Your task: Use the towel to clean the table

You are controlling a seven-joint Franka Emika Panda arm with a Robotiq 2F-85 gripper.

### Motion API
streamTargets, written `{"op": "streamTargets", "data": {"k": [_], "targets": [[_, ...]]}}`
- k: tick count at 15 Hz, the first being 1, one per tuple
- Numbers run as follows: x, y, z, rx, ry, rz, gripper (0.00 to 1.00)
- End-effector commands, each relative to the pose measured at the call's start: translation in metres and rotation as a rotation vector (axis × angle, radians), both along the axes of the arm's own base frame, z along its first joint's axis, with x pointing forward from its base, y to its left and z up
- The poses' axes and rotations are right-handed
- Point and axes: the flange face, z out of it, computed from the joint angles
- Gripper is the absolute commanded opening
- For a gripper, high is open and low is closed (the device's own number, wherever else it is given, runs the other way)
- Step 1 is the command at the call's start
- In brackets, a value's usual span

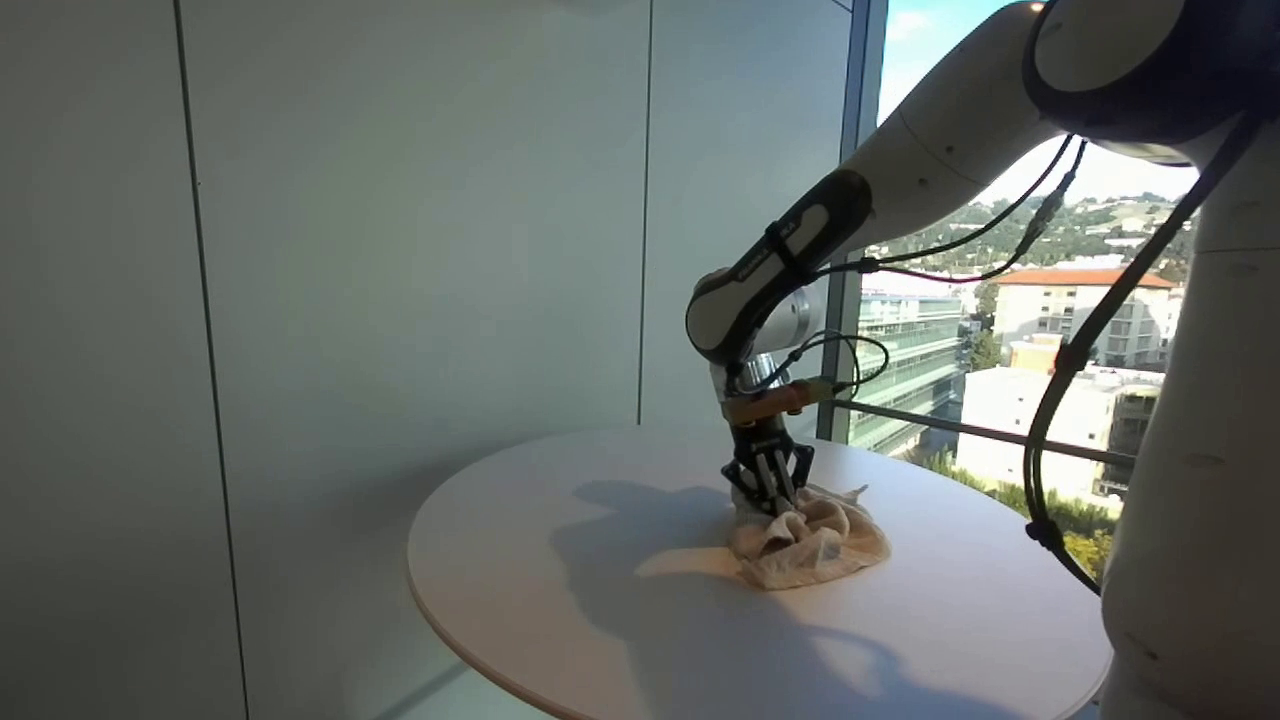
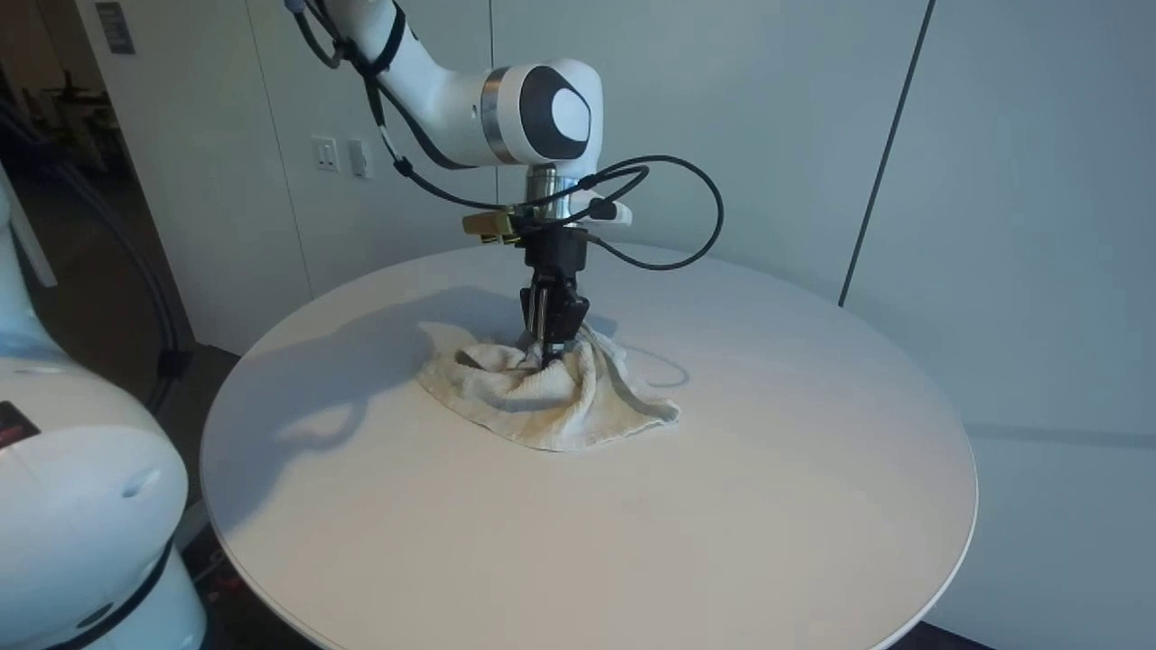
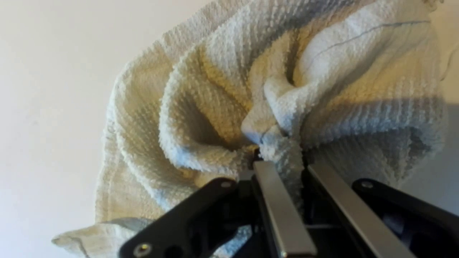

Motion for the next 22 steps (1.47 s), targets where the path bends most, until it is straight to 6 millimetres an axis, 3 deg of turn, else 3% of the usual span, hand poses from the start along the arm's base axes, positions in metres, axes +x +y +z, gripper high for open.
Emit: {"op": "streamTargets", "data": {"k": [1,4,5,10,15,17,19,22], "targets": [[-0.018,-0.003,-0.013,0.019,0.006,0.012,0.08],[0.026,0.057,0.033,-0.013,-0.077,0.196,0.08],[0.037,0.082,0.036,-0.012,-0.101,0.242,0.08],[0.098,0.215,0.034,0.093,-0.212,0.508,0.09],[0.146,0.315,0.011,0.158,-0.182,0.794,0.09],[0.163,0.332,0.010,0.178,-0.167,0.900,0.09],[0.178,0.324,0.005,0.196,-0.159,0.902,0.09],[0.173,0.262,-0.011,0.196,-0.109,0.702,0.09]]}}
